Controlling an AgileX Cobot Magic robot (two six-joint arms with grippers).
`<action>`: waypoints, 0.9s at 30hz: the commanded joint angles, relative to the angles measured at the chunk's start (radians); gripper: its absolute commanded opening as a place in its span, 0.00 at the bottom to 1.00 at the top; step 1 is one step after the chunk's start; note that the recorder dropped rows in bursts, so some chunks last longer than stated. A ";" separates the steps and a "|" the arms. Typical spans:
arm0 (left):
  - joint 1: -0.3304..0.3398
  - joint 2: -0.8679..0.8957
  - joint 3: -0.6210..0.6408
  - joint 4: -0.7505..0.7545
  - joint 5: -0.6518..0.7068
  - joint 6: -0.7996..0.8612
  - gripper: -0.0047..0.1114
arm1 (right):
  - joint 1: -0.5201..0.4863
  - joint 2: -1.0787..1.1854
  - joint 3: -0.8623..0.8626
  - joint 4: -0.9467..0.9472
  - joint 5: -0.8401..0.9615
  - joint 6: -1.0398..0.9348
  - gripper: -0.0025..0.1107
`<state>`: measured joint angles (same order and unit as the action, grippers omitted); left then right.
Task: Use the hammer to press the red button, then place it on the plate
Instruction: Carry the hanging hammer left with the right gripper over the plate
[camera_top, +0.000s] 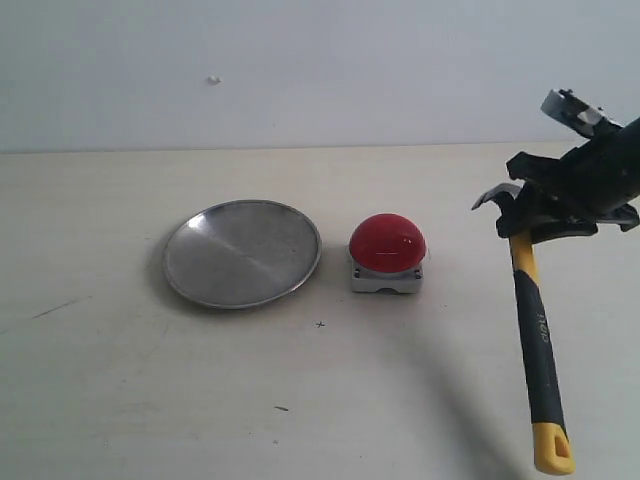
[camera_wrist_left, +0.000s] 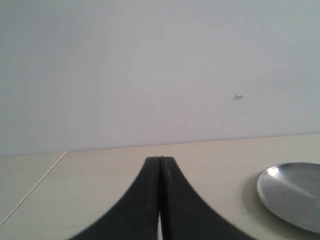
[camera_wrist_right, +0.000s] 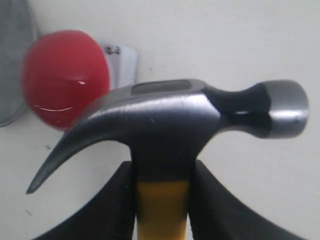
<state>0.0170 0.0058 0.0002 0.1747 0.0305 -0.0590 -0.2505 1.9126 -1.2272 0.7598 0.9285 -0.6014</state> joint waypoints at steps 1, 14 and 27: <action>0.001 -0.006 0.000 -0.006 0.001 -0.002 0.04 | -0.007 -0.077 0.044 0.188 0.033 -0.114 0.02; 0.001 -0.006 0.000 -0.006 0.001 -0.002 0.04 | -0.005 -0.219 0.278 0.909 0.235 -0.559 0.02; 0.001 -0.006 0.000 -0.006 0.001 -0.002 0.04 | 0.075 -0.282 0.473 0.985 0.293 -0.763 0.02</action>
<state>0.0170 0.0058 0.0002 0.1747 0.0305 -0.0590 -0.2142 1.6504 -0.7681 1.6885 1.1683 -1.3224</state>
